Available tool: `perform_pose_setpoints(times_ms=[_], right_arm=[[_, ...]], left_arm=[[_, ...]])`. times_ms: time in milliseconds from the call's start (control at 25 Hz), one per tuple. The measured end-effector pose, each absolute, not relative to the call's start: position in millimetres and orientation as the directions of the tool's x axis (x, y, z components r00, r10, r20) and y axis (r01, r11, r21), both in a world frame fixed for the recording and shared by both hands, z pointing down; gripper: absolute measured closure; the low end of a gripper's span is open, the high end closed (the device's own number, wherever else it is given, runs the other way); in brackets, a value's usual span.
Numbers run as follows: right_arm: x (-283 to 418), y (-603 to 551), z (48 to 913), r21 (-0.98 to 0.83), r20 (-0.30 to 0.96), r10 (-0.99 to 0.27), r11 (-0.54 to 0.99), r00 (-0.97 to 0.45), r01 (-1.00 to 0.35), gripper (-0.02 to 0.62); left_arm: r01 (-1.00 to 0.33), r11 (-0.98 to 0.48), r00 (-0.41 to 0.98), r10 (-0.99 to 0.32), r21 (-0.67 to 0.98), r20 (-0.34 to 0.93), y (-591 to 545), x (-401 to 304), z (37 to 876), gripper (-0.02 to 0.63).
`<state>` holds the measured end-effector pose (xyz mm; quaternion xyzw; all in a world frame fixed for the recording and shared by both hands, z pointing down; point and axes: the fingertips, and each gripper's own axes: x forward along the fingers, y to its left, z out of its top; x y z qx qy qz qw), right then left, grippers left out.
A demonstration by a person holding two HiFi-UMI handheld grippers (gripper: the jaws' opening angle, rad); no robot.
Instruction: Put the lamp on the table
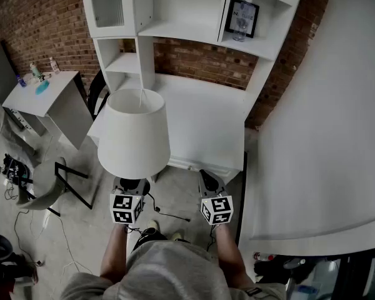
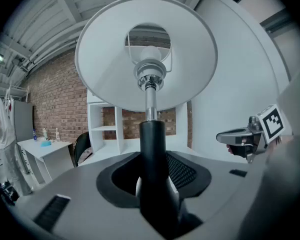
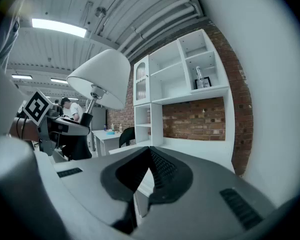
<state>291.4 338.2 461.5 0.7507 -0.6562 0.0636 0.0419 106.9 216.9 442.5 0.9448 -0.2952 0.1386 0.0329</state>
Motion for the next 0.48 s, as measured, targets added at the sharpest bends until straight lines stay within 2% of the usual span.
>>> perform_pose_setpoints(times_ms=[480], right_arm=[[286.2, 313.8, 463.3, -0.027, 0.149, -0.986, -0.077, 0.072, -0.997, 0.571]], left_arm=[[-0.594, -0.804, 0.77, -0.569, 0.0, 0.288, 203.3, 98.5, 446.4, 0.445]])
